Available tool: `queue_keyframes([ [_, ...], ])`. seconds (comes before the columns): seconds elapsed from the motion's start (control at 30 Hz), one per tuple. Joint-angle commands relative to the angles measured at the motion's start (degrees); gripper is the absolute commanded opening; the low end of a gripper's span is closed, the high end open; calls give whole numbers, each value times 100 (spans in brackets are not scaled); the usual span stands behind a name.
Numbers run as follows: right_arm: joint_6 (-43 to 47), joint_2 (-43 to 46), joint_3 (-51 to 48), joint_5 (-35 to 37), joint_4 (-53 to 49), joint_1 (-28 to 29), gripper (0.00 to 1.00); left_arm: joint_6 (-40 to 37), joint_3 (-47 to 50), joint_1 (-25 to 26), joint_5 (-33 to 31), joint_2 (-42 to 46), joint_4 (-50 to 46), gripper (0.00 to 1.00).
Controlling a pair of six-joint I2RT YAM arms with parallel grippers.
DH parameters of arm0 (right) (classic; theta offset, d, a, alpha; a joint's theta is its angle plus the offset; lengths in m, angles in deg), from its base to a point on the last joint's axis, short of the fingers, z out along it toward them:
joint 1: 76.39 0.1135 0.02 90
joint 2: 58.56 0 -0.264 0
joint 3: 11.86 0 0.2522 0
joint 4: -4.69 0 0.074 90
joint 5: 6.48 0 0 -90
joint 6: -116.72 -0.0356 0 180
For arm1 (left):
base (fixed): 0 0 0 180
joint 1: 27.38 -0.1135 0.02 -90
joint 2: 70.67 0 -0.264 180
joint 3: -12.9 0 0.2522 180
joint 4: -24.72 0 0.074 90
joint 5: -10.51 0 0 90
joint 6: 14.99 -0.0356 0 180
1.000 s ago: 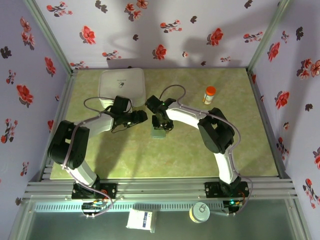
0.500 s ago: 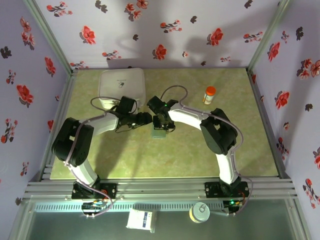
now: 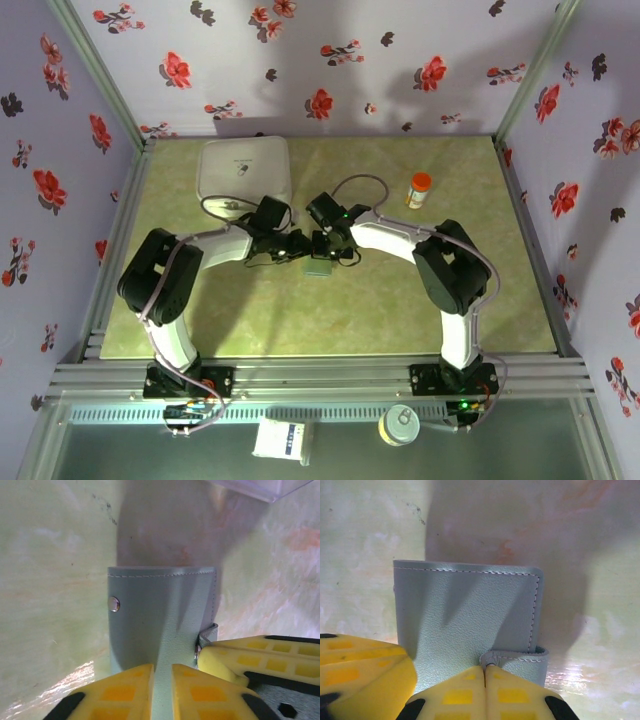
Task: Take the credit cards out of the card holder
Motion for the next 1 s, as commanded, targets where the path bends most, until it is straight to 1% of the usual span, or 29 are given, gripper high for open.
queue_keyframes([
  [0.0,108,2,-202,-24,-46,-75,0,146,30,19,174,-160,98,13],
  [0.1,130,-7,-179,-42,-62,-82,0,62,23,20,301,-273,133,9],
  [0.23,258,-87,-22,54,-349,-70,0,-113,-1,-45,297,-457,-116,6],
  [0.3,380,-176,169,263,-711,-57,0,-155,30,-123,292,-573,-237,5],
  [0.47,721,-340,564,980,-1564,35,0,-359,246,-364,176,-697,-463,0],
  [0.53,776,-359,623,1224,-1748,48,0,-465,313,-499,36,-747,-642,0],
  [0.63,801,-323,654,1571,-1934,65,0,-542,453,-691,1,-772,-715,0],
  [0.8,929,-365,816,2053,-2278,125,0,-707,461,-755,-169,-812,-917,0],
  [0.87,995,-323,839,2169,-2331,151,0,-722,451,-755,-174,-844,-953,0],
  [0.97,980,-187,790,2092,-2251,153,0,-745,458,-757,-184,-827,-963,0],
])
